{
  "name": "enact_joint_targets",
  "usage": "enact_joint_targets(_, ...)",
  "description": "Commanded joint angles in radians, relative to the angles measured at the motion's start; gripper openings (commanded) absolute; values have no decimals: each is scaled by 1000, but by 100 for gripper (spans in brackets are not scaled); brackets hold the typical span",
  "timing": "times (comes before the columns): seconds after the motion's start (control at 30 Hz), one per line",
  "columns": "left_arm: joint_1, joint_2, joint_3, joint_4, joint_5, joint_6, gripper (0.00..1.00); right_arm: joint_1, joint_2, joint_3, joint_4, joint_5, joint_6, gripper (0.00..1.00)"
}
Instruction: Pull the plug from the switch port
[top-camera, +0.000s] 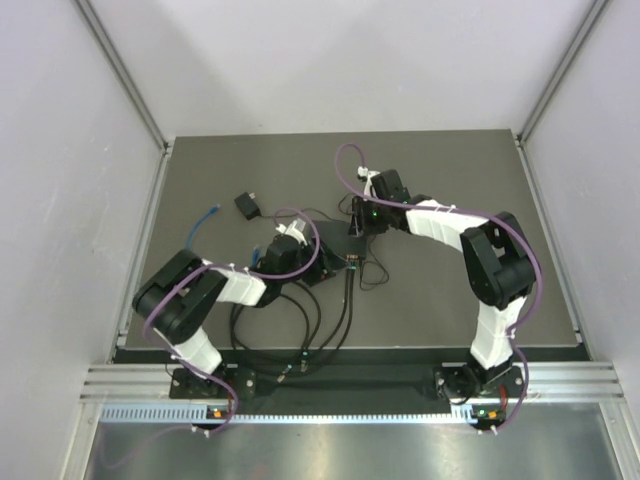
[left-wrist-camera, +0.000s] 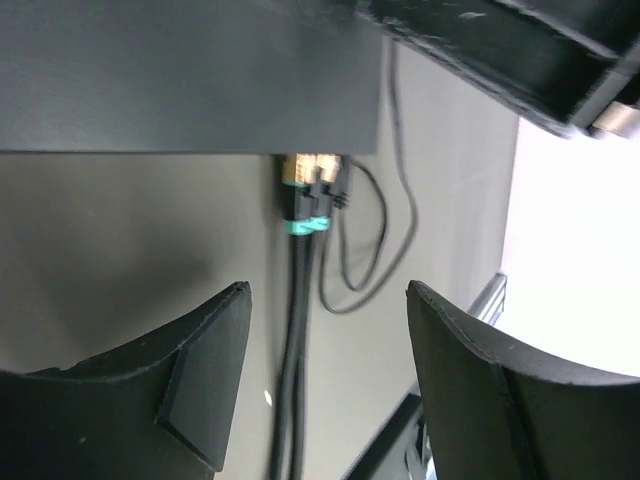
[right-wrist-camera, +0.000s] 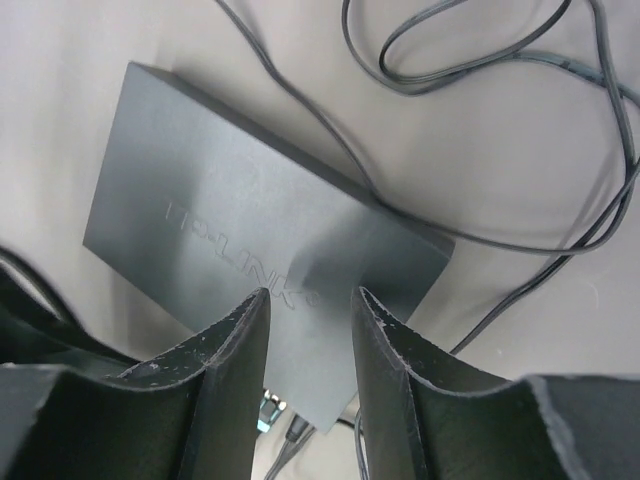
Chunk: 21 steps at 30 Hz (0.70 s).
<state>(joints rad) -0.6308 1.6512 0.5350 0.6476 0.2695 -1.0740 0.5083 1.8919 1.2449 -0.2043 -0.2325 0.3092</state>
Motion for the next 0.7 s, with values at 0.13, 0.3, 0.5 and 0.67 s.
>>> enact_joint_targets(0.13, -4, 84, 20, 164, -13, -66, 67, -1, 33, 46, 59, 74, -12, 40)
enact_joint_targets(0.3, -4, 88, 29, 132, -18, -67, 65, -5, 90, 137, 29, 79, -38, 41)
enact_joint_targets(0.5, -1, 107, 72, 51, -13, -44, 64, -22, 136, 146, 26, 84, -90, 43)
enact_joint_targets(0.67, 17, 173, 125, 24, 40, -58, 62, -30, 138, 137, 13, 33, -58, 43)
